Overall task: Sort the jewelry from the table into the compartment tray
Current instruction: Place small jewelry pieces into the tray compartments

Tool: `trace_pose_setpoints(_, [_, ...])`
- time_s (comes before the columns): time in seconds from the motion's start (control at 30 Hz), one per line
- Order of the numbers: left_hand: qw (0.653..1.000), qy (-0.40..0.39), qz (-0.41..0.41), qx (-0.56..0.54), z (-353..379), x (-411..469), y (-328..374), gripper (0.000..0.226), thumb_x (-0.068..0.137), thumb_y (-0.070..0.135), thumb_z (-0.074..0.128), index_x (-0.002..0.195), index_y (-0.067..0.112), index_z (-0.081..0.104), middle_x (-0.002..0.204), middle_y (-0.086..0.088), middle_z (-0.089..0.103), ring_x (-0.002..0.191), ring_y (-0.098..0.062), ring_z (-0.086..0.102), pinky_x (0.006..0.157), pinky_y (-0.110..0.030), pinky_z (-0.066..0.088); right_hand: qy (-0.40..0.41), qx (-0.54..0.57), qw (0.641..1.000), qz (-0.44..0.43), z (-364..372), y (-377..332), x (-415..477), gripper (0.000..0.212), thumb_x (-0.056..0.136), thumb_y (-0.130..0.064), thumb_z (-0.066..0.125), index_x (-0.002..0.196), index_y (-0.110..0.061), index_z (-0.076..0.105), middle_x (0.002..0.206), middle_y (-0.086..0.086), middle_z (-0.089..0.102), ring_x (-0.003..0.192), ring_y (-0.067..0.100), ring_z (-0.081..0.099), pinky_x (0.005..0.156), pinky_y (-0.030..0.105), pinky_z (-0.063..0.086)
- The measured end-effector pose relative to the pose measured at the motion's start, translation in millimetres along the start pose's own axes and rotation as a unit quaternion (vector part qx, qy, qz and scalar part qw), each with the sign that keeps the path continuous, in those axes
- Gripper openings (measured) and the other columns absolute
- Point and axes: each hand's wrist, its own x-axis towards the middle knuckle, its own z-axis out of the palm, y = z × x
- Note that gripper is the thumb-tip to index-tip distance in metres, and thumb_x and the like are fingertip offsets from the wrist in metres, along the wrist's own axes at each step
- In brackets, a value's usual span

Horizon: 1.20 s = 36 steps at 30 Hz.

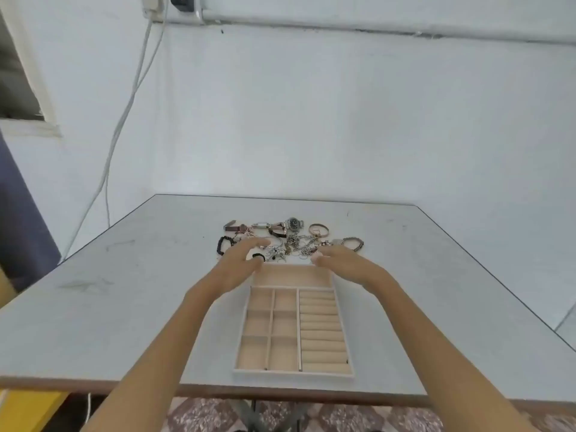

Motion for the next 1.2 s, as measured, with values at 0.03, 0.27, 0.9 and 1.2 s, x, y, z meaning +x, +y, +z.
trace_pose_setpoints(0.03, [1.000,0.021,-0.003,0.000,4.6,-4.8,-2.8,0.042,0.096,0.009,0.047,0.135,0.025,0.049,0.143,0.009,0.042,0.134,-0.010,0.035,0.105,-0.023,0.027,0.012,0.012,1.000,0.002,6.8,4.4,-2.0,0.055,0.098,-0.031,0.048,0.148,-0.011,0.033,0.157,0.002,0.023,0.145,0.019,0.021,0.116,0.035,0.019])
trace_pose_setpoints(0.27, [0.991,0.123,0.006,-0.051,35.7,-27.5,-11.5,0.050,0.090,-0.011,0.038,0.131,0.013,0.053,0.135,-0.002,0.054,0.126,-0.024,0.048,0.109,-0.034,0.035,0.095,0.028,0.995,-0.022,39.5,24.0,-12.3,0.050,0.098,-0.004,0.037,0.147,-0.003,0.028,0.157,0.007,0.023,0.145,0.018,0.019,0.112,0.019,0.013])
trace_pose_setpoints(0.9, [0.981,0.189,0.020,0.044,31.1,5.7,-11.9,0.030,0.088,0.005,0.052,0.112,0.016,0.067,0.115,0.004,0.066,0.106,-0.011,0.057,0.089,-0.025,0.043,0.235,0.011,0.968,-0.092,31.8,29.3,23.2,0.031,0.092,-0.017,0.057,0.122,-0.014,0.062,0.130,0.004,0.055,0.127,0.017,0.044,0.098,0.021,0.031])
trace_pose_setpoints(1.2, [0.923,0.029,0.005,0.383,52.1,74.5,19.0,0.031,0.092,0.019,0.046,0.113,0.029,0.068,0.117,-0.001,0.067,0.114,-0.024,0.056,0.101,-0.040,0.039,0.225,-0.254,0.941,0.017,32.9,-5.5,84.7,0.013,0.078,-0.021,0.070,0.090,-0.018,0.073,0.108,0.005,0.060,0.113,0.027,0.049,0.090,0.038,0.040])
